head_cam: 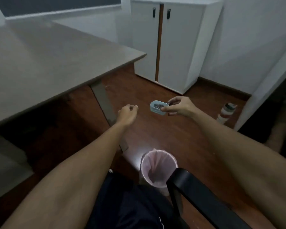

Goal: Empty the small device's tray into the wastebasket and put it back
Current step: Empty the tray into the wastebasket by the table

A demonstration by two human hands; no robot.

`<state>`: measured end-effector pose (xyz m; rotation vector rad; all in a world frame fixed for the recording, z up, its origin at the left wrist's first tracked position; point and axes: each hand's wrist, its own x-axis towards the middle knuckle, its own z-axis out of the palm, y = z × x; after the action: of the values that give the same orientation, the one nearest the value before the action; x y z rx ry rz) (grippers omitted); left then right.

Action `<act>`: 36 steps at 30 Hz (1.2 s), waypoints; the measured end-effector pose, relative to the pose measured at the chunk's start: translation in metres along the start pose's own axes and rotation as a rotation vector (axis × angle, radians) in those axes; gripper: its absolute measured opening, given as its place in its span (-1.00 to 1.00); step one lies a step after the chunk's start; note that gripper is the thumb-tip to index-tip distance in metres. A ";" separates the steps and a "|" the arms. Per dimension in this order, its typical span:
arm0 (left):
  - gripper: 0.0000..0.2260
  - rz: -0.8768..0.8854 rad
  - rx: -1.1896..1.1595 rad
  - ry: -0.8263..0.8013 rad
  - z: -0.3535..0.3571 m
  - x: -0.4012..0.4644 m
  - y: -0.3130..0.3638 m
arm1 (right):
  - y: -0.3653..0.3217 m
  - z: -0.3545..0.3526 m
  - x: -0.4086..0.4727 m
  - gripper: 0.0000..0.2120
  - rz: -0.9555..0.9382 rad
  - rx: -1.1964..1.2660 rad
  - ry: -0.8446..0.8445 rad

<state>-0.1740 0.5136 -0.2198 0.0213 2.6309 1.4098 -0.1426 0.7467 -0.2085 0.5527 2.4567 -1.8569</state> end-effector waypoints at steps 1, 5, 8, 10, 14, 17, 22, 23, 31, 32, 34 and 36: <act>-0.63 -0.015 0.009 -0.028 0.014 0.004 -0.009 | 0.018 0.000 0.005 -0.48 0.023 0.004 0.001; -0.65 -0.084 0.060 -0.110 0.075 0.021 -0.050 | 0.092 0.002 0.026 -0.48 0.140 0.018 -0.014; -0.74 -0.170 0.091 -0.189 0.115 0.027 -0.086 | 0.145 0.008 0.039 -0.52 0.218 -0.007 -0.031; -0.67 -0.250 0.135 -0.211 0.138 0.028 -0.112 | 0.175 0.012 0.043 -0.54 0.254 -0.040 -0.053; -0.55 -0.428 0.192 -0.242 0.174 0.025 -0.166 | 0.235 0.022 0.051 -0.59 0.308 -0.156 -0.102; -0.56 -0.535 0.199 -0.259 0.189 0.015 -0.196 | 0.273 0.031 0.048 -0.57 0.342 -0.176 -0.153; -0.61 -0.615 0.169 -0.241 0.207 0.020 -0.228 | 0.318 0.052 0.050 -0.58 0.388 -0.251 -0.195; -0.66 -0.611 0.182 -0.239 0.209 0.023 -0.230 | 0.325 0.056 0.052 -0.57 0.398 -0.268 -0.199; -0.68 -0.554 0.177 -0.185 0.218 0.041 -0.241 | 0.336 0.093 0.066 -0.64 0.314 -0.595 -0.320; -0.67 -0.572 0.163 -0.177 0.219 0.044 -0.243 | 0.338 0.098 0.069 -0.68 0.301 -0.650 -0.343; -0.67 -0.578 0.141 -0.158 0.218 0.049 -0.244 | 0.347 0.111 0.076 -0.62 0.260 -0.786 -0.377; -0.68 -0.604 0.094 -0.162 0.218 0.054 -0.244 | 0.353 0.122 0.083 -0.56 0.232 -0.892 -0.389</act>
<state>-0.1811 0.5630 -0.5477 -0.5701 2.2827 1.0249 -0.1435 0.7376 -0.5913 0.3437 2.4553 -0.5782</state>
